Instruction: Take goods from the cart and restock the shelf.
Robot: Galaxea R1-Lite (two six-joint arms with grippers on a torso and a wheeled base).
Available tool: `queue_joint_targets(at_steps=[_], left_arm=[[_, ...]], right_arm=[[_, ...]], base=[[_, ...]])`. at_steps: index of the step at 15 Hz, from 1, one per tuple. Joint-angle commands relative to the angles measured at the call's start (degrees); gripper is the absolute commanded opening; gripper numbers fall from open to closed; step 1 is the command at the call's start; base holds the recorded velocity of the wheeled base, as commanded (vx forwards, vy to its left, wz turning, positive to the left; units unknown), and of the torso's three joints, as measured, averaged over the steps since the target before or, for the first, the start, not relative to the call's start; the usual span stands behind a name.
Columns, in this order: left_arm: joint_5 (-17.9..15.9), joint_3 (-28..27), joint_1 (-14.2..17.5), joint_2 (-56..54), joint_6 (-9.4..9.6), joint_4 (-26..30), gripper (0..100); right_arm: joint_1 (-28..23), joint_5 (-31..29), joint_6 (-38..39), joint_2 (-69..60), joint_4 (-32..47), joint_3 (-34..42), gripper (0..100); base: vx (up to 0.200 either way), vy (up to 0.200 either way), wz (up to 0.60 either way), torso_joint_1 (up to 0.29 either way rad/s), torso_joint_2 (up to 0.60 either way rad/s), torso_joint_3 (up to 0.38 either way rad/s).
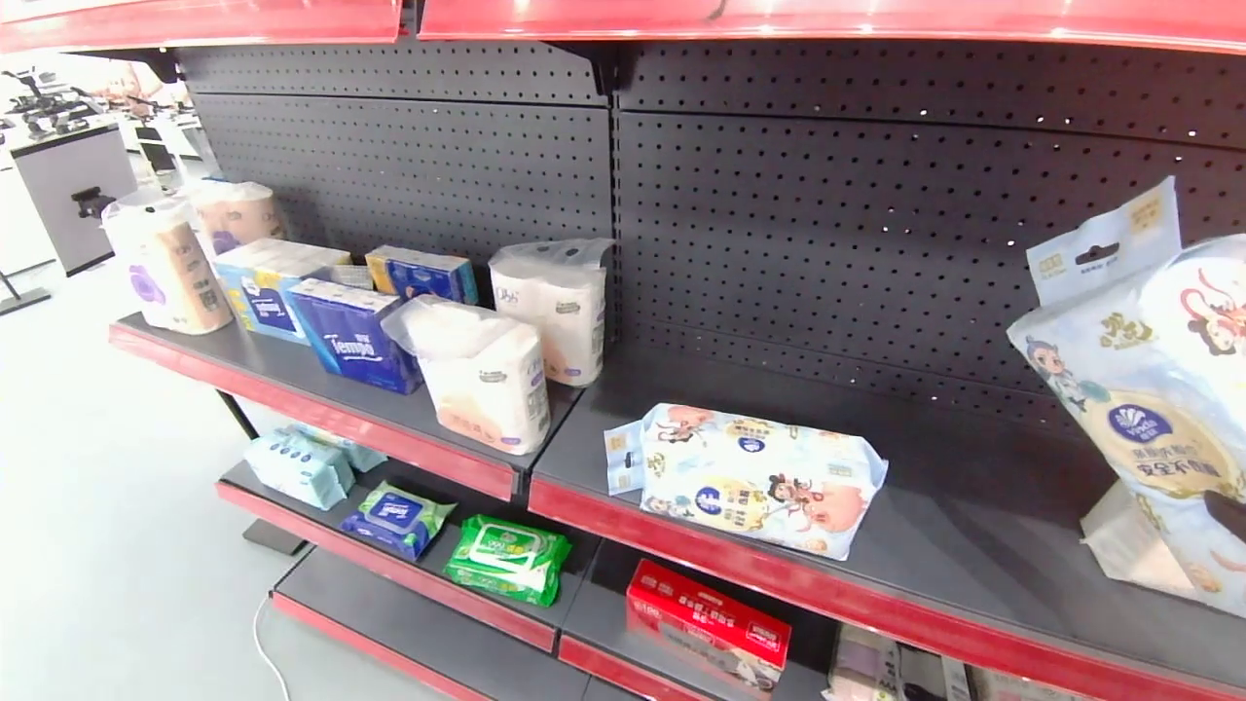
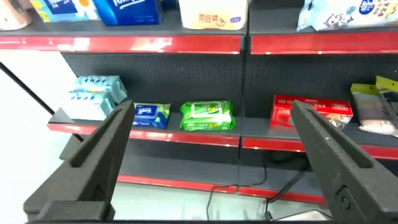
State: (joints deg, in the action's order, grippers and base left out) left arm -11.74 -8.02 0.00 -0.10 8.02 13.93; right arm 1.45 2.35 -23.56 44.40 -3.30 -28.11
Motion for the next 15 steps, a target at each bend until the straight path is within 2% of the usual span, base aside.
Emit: queue_joint_targets(at_steps=[1, 2, 3, 4, 5, 6, 7, 8, 9, 10, 12, 15], left_arm=[[-0.1, 0.2, 0.0, 0.1, -0.11, -0.1, 100], [-0.5, 0.3, 0.0, 0.1, -0.11, -0.1, 100], [-3.8, 0.6, 0.0, 0.1, 0.42, -0.4, 100], [-11.8, 1.2, 0.0, 0.1, 0.5, -2.2, 100], [-17.3, 2.1, 0.0, 0.1, 0.5, -3.9, 100], [-18.1, 3.0, 0.0, 0.1, 0.33, -5.5, 100], [-14.2, 3.0, 0.1, 0.1, -0.11, -5.4, 100], [-8.9, 2.9, 0.1, 0.1, -2.31, -5.4, 100], [-1.3, 3.1, 0.1, 0.1, -7.23, -5.8, 100], [1.0, 3.4, 0.1, 0.1, -7.85, -6.4, 100], [0.8, 3.7, 0.1, 0.1, -5.74, -7.3, 100], [-0.3, 3.8, 0.1, 0.1, -5.65, -7.7, 100]], right_arm=[[1.0, 0.4, 0.2, 4.1, -0.2, -2.0, 0], [3.6, 1.2, 0.8, 6.0, -0.3, -2.8, 0], [5.2, 3.3, 1.7, 7.4, -0.3, -3.4, 0], [6.1, 4.9, 3.0, 9.0, -0.3, -4.1, 0], [6.5, 5.2, 3.3, 10.2, -0.3, -4.6, 0], [6.6, 5.2, 3.3, 12.6, -0.7, -5.0, 0], [6.5, 5.2, 3.3, 13.7, -2.4, -5.1, 0], [6.3, 5.1, 3.4, 15.5, -5.4, -5.0, 0], [5.8, 4.7, 3.3, 17.7, -10.5, -4.4, 0], [5.3, 4.2, 3.3, 19.1, -13.3, -4.1, 0], [4.9, 2.9, 3.3, 20.2, -14.2, -4.4, 0], [5.1, 3.4, 3.4, 20.6, -14.2, -4.0, 0]], base=[[0.0, 0.0, 0.0, 0.0, 0.0, 0.0], [0.0, 0.0, 0.0, 0.0, 0.0, 0.0], [0.0, 0.0, 0.0, 0.0, 0.0, 0.0], [0.0, 0.0, 0.0, 0.0, 0.0, 0.0], [0.0, 0.0, 0.0, 0.0, 0.0, 0.0], [0.0, 0.0, 0.0, 0.0, 0.0, 0.0], [0.0, 0.0, 0.0, 0.0, 0.0, 0.0], [0.0, 0.0, 0.0, 0.0, 0.0, 0.0], [0.0, 0.0, 0.0, 0.0, 0.0, 0.0], [0.0, 0.0, 0.0, 0.0, 0.0, 0.0], [0.0, 0.0, 0.0, 0.0, 0.0, 0.0], [0.0, 0.0, 0.0, 0.0, 0.0, 0.0]])
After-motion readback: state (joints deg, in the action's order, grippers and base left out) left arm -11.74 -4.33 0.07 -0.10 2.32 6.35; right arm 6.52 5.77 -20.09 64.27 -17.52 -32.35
